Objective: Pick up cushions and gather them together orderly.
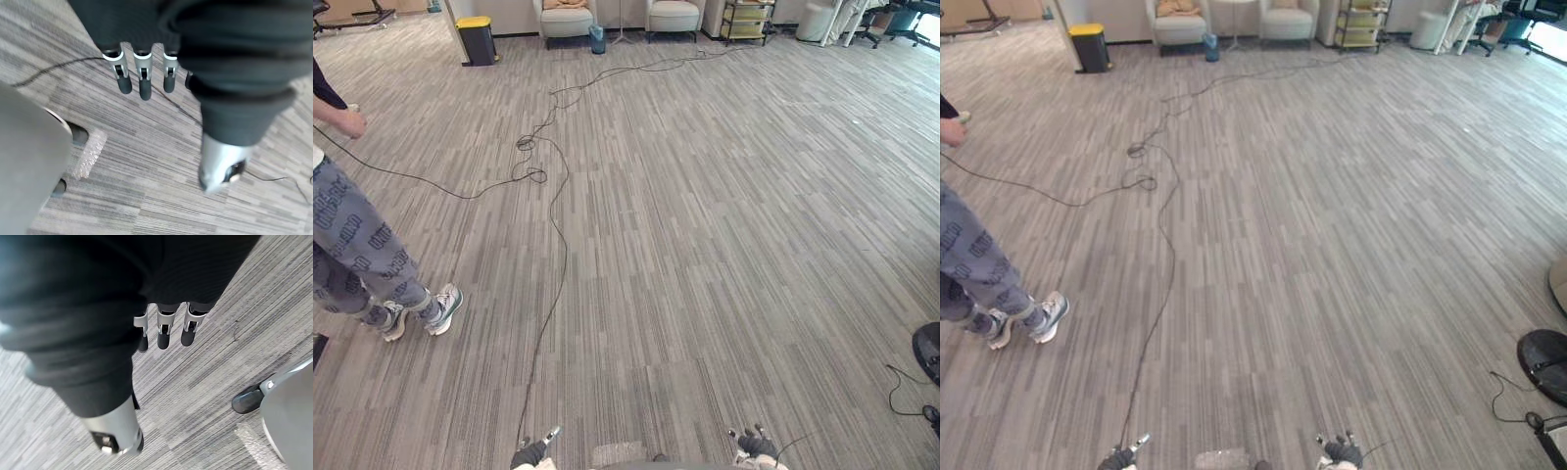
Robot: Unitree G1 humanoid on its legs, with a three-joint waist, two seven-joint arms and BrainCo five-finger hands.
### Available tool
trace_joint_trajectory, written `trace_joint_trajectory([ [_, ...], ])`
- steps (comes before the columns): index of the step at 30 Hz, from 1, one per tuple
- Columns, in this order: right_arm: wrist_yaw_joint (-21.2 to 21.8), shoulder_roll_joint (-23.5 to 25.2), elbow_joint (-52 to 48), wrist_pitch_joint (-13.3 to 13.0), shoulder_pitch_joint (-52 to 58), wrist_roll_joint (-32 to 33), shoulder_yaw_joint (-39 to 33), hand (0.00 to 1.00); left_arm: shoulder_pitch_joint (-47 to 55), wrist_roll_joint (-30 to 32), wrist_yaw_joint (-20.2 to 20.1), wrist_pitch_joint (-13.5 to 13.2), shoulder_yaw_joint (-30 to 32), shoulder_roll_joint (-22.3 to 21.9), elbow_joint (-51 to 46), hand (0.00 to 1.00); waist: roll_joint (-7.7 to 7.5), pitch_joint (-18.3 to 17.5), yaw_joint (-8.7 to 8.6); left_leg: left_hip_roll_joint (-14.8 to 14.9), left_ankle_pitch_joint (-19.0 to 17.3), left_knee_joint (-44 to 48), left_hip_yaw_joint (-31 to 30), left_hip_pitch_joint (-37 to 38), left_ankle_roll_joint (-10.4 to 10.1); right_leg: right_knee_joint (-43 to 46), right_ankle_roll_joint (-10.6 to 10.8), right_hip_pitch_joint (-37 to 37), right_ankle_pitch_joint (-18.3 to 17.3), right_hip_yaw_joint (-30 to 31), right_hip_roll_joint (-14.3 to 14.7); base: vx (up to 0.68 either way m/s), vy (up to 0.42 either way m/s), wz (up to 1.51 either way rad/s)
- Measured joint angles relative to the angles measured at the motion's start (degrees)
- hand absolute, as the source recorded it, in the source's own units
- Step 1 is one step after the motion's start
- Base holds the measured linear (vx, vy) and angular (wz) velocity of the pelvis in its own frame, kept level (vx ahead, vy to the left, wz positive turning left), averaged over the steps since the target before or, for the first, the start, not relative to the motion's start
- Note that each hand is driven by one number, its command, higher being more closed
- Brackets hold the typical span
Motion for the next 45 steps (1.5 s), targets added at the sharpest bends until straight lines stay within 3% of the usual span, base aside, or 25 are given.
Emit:
trace_joint_trajectory([
  [15, 0.6, -1.0, 7.3, 2.0, -3.8, -4.1, -2.8, 0.00, -2.6, 1.7, -0.9, 0.2, -4.5, 1.8, 3.7, 0.00, -0.28, 0.1, 0.07, -0.8, 1.9, -2.0, -4.0, -0.1, 0.4, -0.1, 0.5, -0.2, -0.4, -3.4, -0.6, 0.00, -0.010, 0.12],
  [32, 2.1, -1.2, 9.7, 2.6, -4.7, -3.3, -5.2, 0.00, -3.4, 2.3, -2.3, 0.3, -6.3, 3.2, 4.8, 0.00, -0.78, 0.5, 0.02, -2.0, 2.0, -2.2, -5.6, -0.3, 0.8, 0.1, 1.1, -0.1, -1.1, -5.0, -1.7, 0.00, 0.006, 0.04],
  [38, 2.8, -1.1, 9.5, 2.6, -5.2, -2.0, -5.6, 0.00, -3.6, 2.3, -2.5, 0.8, -5.9, 2.9, 4.5, 0.00, -0.85, 0.8, -0.21, -1.8, 1.9, -1.7, -5.8, -1.8, 0.6, 9.6, 0.3, -5.3, -6.5, -5.9, -1.9, 0.03, -0.016, 0.07],
  [41, 3.0, -0.4, 7.2, 2.5, -5.1, -1.5, -5.5, 0.00, -3.6, 2.3, -2.5, 1.2, -3.2, 2.3, 2.2, 0.00, -1.18, 3.2, 0.01, -1.9, -3.0, 5.8, -5.3, -3.3, -0.5, 15.7, -0.1, -6.1, -10.5, -6.0, -2.3, 0.04, -0.038, 0.01],
  [43, 3.0, -0.1, 5.5, 2.3, -4.4, -0.2, -5.1, 0.00, -3.1, 2.3, -2.5, 1.3, -2.0, 1.7, 0.6, 0.00, -0.82, 3.7, 0.06, -1.1, -8.1, 17.1, -3.9, -7.4, -1.4, 19.1, -0.8, -6.5, -13.6, -6.3, -2.4, 0.00, -0.061, 0.07],
  [45, 3.0, -0.3, 5.1, 2.0, -4.0, 0.6, -4.1, 0.00, -3.4, 2.3, -2.8, 1.3, -1.3, 1.3, -0.8, 0.00, -1.13, 4.1, 0.07, -0.2, -8.9, 31.9, -1.6, -14.6, -2.3, 19.9, -1.9, -6.3, -15.4, -6.4, -2.7, 0.05, -0.050, 0.15],
])
